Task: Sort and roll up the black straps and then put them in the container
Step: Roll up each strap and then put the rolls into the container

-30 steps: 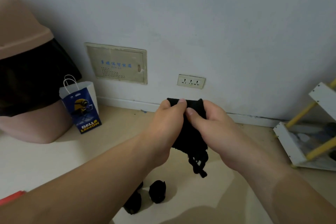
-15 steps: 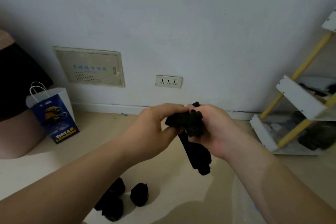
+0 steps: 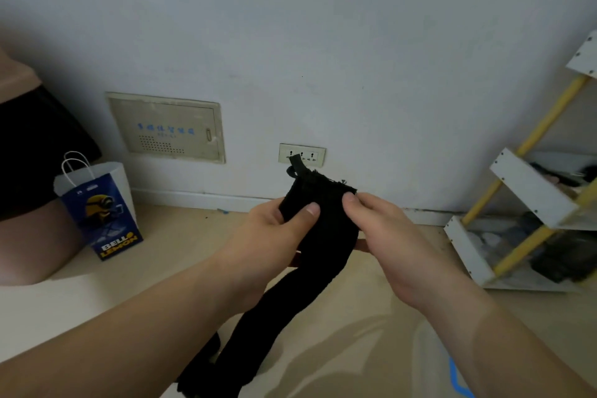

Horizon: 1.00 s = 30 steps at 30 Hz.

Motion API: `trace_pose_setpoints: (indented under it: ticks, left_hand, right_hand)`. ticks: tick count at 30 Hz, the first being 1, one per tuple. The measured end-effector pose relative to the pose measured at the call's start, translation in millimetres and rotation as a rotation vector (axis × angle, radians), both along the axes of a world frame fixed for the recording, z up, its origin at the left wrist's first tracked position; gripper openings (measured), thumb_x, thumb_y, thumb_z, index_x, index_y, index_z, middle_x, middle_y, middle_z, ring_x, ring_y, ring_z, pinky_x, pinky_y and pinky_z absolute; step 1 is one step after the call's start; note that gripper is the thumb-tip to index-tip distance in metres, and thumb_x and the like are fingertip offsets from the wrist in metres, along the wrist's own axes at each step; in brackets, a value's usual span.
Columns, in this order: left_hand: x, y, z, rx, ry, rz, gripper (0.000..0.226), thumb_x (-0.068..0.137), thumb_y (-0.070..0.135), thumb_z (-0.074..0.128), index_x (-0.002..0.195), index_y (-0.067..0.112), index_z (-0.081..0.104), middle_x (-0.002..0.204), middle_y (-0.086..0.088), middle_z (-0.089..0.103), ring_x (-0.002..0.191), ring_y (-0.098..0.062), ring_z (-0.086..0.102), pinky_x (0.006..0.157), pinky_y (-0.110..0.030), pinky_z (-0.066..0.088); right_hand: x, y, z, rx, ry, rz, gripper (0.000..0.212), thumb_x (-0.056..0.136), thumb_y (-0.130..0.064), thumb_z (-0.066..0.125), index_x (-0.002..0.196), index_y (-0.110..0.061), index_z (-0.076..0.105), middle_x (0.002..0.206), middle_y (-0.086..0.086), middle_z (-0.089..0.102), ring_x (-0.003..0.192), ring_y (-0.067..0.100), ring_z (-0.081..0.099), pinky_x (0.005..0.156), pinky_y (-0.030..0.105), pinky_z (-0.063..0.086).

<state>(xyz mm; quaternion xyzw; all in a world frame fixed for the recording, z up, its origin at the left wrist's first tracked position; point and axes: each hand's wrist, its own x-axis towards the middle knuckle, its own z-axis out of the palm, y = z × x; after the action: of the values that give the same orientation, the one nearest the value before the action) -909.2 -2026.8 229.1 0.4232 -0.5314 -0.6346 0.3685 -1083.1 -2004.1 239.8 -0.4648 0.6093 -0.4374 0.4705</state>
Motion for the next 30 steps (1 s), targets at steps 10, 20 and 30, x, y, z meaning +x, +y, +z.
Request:
trace_pose_setpoints:
  ticks: [10, 20, 30]
  left_hand:
    - [-3, 2, 2, 0.029, -0.004, 0.051, 0.042, 0.110, 0.052, 0.037, 0.117, 0.032, 0.073, 0.107, 0.008, 0.081, 0.104, -0.013, 0.076, 0.096, -0.042, 0.060]
    - [1, -6, -4, 0.273, 0.159, -0.024, 0.061, 0.105, 0.069, 0.031, 0.131, 0.031, 0.070, 0.125, 0.008, 0.077, 0.118, -0.012, 0.072, 0.109, -0.041, 0.047]
    - [6, 1, 3, -0.003, -0.087, 0.027, 0.019, 0.107, 0.034, 0.057, 0.115, 0.025, 0.071, 0.099, 0.008, 0.081, 0.095, -0.006, 0.077, 0.089, -0.033, 0.057]
  right_hand:
    - [16, -7, -7, -0.074, 0.017, -0.023, 0.028, 0.113, -0.032, 0.048, 0.102, -0.021, 0.071, 0.100, 0.002, 0.080, 0.094, 0.022, 0.076, 0.087, 0.040, 0.059]
    - [19, -5, -8, -0.111, 0.112, 0.137, 0.038, 0.110, -0.044, 0.044, 0.112, -0.009, 0.057, 0.094, 0.007, 0.062, 0.087, 0.018, 0.058, 0.081, 0.042, 0.047]
    - [24, -7, -14, -0.072, 0.052, 0.087, 0.026, 0.112, -0.030, 0.050, 0.100, -0.021, 0.071, 0.088, 0.009, 0.073, 0.080, 0.017, 0.067, 0.073, 0.035, 0.051]
